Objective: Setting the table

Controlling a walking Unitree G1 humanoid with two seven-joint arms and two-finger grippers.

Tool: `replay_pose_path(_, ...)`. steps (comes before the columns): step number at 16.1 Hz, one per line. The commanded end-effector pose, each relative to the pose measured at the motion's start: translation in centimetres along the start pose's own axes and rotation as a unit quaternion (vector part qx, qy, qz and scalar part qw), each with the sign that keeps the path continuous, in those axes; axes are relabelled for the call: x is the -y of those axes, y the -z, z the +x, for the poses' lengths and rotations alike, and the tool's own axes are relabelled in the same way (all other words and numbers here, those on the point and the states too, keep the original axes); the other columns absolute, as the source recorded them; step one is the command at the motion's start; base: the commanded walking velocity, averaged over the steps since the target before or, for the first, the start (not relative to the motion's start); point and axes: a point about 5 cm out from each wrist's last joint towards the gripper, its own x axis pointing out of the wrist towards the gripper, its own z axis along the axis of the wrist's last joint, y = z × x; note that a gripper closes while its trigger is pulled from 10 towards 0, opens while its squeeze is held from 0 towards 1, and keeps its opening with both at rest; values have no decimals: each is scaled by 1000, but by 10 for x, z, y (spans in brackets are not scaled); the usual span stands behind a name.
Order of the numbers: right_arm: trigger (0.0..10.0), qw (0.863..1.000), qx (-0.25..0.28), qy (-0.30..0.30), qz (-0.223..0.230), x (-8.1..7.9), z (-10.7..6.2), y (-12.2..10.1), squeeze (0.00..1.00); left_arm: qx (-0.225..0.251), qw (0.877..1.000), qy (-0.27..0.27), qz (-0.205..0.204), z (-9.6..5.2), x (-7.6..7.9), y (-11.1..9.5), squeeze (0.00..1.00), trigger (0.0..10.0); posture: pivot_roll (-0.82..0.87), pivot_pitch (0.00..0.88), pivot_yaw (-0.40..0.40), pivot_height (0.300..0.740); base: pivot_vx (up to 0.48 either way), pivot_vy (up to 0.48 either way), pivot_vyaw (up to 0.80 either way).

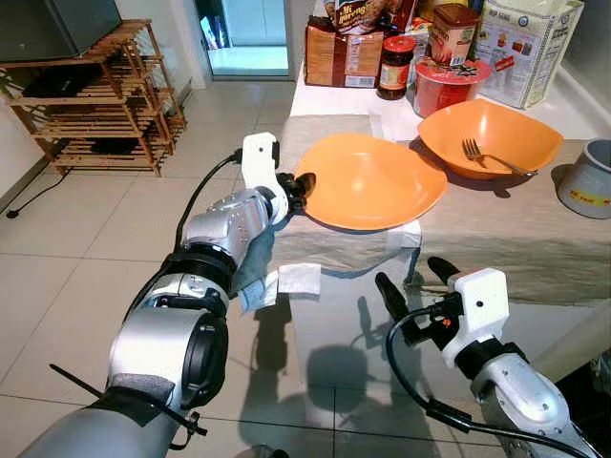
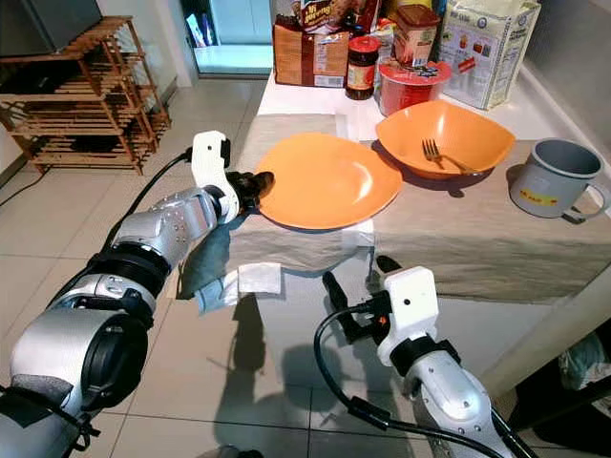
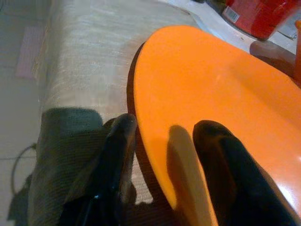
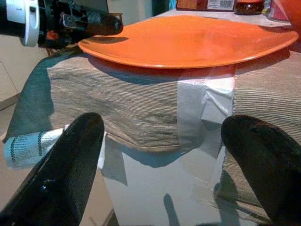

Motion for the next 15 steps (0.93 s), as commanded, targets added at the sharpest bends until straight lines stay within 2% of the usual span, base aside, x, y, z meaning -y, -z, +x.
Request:
replay_pose_path(1,10000,1000,-1,-2,-5,0,1,1,0,29,998,5,51,-1,4,-18,1000,10000,-228,0,94,735,0,0,0)
replay_pose_path(3,10000,1000,4,6,-9,2,2,-1,0,55,993,14,99,-2,8,-27,1000,10000,-228,0,93,735,0,0,0)
replay_pose_path(4,10000,1000,12,17,-9,4,3,-2,0,76,988,16,137,-4,11,-31,502,10000,-227,0,93,735,0,0,0)
replay_pose_path(5,10000,1000,16,24,-9,6,3,-3,0,91,983,19,160,-6,14,-34,502,10000,-221,0,92,735,0,0,0)
replay_pose_path(6,10000,1000,16,24,-9,6,3,-3,0,91,983,19,160,-6,14,-34,502,10000,-221,0,92,735,0,0,0)
replay_pose_path(7,10000,999,21,31,-10,8,4,-5,0,108,979,26,173,-8,17,-37,0,10000,-218,0,92,735,0,0,0)
replay_pose_path(9,10000,998,30,49,-14,11,7,-6,0,143,971,30,191,-15,19,-42,0,10000,-210,0,96,735,0,0,0)
replay_pose_path(10,10000,996,45,74,-19,16,10,-9,0,183,961,20,204,-31,13,-43,0,10000,-202,0,105,735,0,0,0)
replay_pose_path(11,10000,995,52,84,-22,17,11,-11,0,196,958,16,208,-37,11,-43,0,10000,-202,0,105,735,0,0,0)
replay_pose_path(12,10000,993,60,100,-21,21,12,-13,0,209,954,11,214,-52,6,-37,0,10000,-193,0,110,735,0,0,0)
replay_pose_path(13,10000,992,63,103,-22,22,13,-14,0,210,956,4,206,-61,2,-30,0,10000,-183,0,113,735,0,0,0)
replay_pose_path(14,10000,991,70,111,-28,23,16,-14,0,208,957,-40,197,-88,-14,-8,0,10000,-168,0,114,735,0,0,0)
replay_pose_path(15,10000,991,73,113,-30,22,18,-14,0,202,958,-72,189,-102,-25,7,0,10000,-164,0,114,735,0,0,0)
